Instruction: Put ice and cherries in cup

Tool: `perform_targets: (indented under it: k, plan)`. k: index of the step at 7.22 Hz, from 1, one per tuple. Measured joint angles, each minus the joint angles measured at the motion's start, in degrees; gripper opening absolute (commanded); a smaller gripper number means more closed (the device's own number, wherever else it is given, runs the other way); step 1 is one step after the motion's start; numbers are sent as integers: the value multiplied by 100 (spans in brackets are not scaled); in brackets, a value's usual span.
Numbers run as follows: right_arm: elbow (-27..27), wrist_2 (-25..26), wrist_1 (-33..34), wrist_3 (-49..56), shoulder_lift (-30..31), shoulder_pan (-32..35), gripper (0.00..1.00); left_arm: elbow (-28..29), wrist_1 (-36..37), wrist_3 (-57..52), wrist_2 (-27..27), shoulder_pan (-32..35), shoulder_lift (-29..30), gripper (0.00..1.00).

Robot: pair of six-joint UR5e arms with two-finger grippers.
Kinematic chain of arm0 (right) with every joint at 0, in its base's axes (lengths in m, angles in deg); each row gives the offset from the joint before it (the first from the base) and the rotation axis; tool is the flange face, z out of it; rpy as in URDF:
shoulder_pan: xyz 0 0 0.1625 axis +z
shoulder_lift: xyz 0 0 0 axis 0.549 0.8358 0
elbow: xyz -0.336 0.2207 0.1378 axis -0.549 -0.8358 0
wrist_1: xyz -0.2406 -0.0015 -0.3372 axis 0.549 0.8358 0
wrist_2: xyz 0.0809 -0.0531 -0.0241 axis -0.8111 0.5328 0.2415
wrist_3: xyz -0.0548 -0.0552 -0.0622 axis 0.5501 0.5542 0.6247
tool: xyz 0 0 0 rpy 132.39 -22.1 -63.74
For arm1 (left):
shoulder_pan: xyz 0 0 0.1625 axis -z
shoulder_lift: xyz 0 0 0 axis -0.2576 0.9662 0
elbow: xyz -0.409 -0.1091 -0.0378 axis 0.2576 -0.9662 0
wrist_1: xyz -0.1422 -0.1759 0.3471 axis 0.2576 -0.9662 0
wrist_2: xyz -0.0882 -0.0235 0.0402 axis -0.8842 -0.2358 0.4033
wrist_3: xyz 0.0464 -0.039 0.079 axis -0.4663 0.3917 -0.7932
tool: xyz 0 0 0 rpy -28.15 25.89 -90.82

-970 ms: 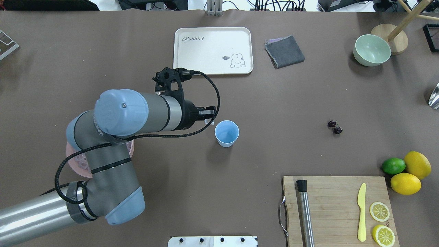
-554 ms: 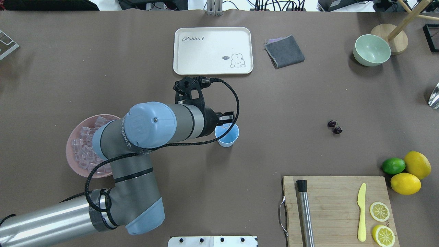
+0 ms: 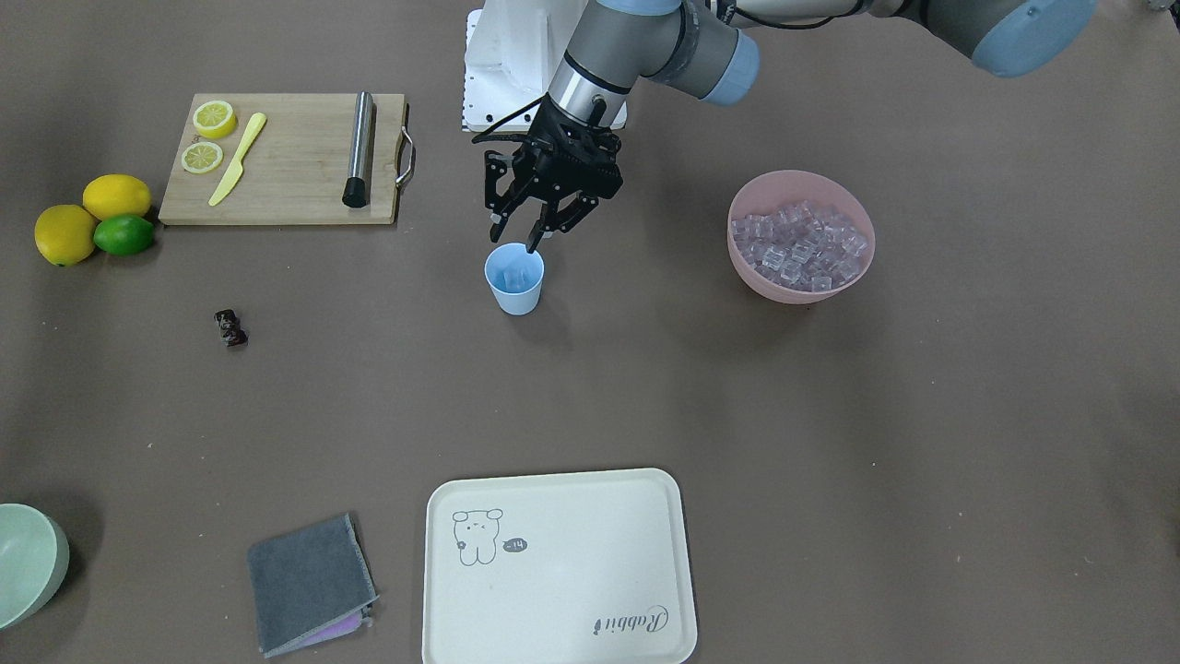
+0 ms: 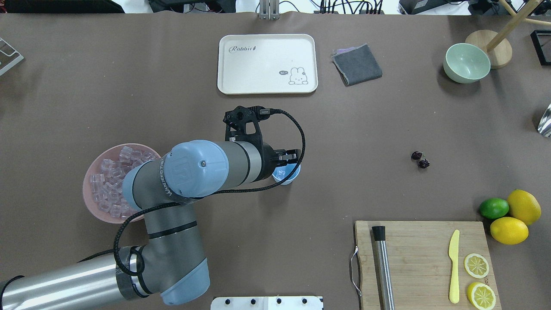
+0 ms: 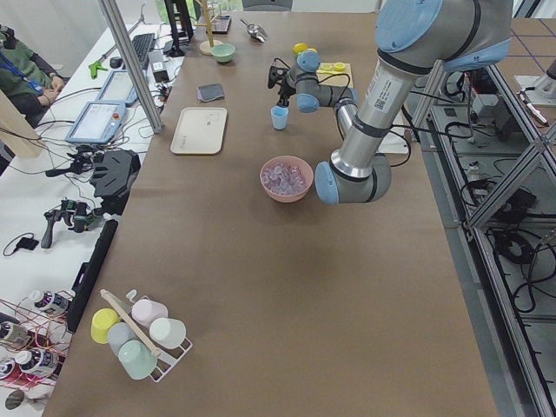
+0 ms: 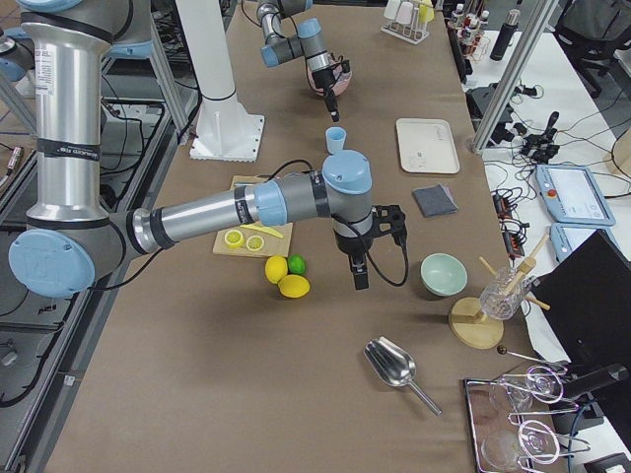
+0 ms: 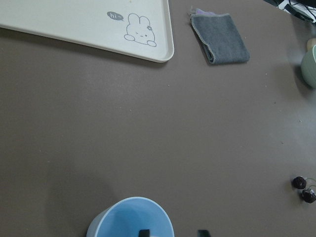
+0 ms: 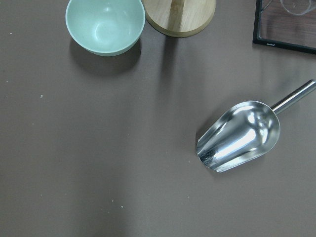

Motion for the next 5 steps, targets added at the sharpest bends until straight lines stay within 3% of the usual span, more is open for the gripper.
perform_targets:
  k: [3,5]
  plan:
    - [0,1,5,-9,0,-2,100,-196,8,-3,6,-23,-151,97]
    - [-6,2,7,-10,0,-4,100,-853,93,-190,-14,36,-873,98]
